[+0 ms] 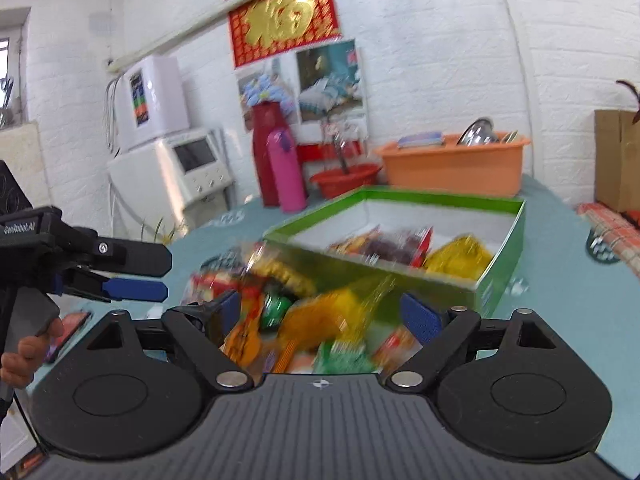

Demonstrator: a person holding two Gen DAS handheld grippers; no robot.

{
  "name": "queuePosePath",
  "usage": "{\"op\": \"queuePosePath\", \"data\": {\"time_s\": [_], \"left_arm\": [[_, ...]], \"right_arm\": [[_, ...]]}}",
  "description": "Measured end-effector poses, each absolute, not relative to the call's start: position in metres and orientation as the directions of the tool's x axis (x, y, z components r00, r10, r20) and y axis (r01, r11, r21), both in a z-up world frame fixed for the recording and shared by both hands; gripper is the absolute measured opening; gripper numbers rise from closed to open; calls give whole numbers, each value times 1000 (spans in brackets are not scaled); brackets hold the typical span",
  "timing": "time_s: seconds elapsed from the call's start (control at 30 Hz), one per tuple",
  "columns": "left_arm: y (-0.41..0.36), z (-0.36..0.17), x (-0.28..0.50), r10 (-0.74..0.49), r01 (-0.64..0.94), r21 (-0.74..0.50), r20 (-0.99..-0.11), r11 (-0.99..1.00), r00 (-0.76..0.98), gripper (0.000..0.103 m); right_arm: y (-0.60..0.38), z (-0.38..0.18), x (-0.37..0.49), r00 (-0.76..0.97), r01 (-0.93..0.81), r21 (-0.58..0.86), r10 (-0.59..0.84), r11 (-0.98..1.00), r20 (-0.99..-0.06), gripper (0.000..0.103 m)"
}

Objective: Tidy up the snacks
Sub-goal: 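Grasp the small white candy packet with the left tool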

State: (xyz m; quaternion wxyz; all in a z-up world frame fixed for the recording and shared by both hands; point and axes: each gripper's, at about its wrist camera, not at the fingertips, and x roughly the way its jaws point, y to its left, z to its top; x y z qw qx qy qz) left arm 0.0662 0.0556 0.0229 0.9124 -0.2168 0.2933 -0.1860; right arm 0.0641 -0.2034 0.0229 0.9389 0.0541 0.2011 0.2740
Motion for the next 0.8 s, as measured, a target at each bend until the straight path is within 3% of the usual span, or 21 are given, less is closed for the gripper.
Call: {"op": "queuePosePath", "data": {"time_s": [0.2, 0.37, 0.63, 0.67, 0.7, 0.73, 0.8], "left_arm": [[64, -5, 42, -403, 150, -465, -511, 872, 760, 103], [63, -19, 44, -341, 120, -401, -545, 908, 766, 103], [65, -29, 57, -329, 99, -399, -563, 912, 759, 103], [64, -30, 58, -331, 103, -397, -562, 912, 758, 103], [64, -30, 59, -331, 107, -393, -563, 913, 758, 103], [64, -31, 60, -332, 109, -391, -564, 914, 756, 97], [63, -32, 62, -342, 115, -397, -567, 910, 749, 93]], "right_arm": [[-165, 1, 57, 680, -599, 128, 586, 791, -441, 103], [-139, -4, 65, 656, -659, 10, 582, 752, -481, 103], [-111, -9, 85, 644, -708, -130, 558, 694, -523, 101], [-111, -11, 86, 634, -715, -130, 560, 687, -533, 90], [-111, -13, 88, 615, -727, -116, 567, 677, -548, 70], [-114, -14, 87, 604, -729, -91, 575, 678, -552, 69], [-121, -14, 83, 599, -727, -71, 580, 683, -552, 53]]}}
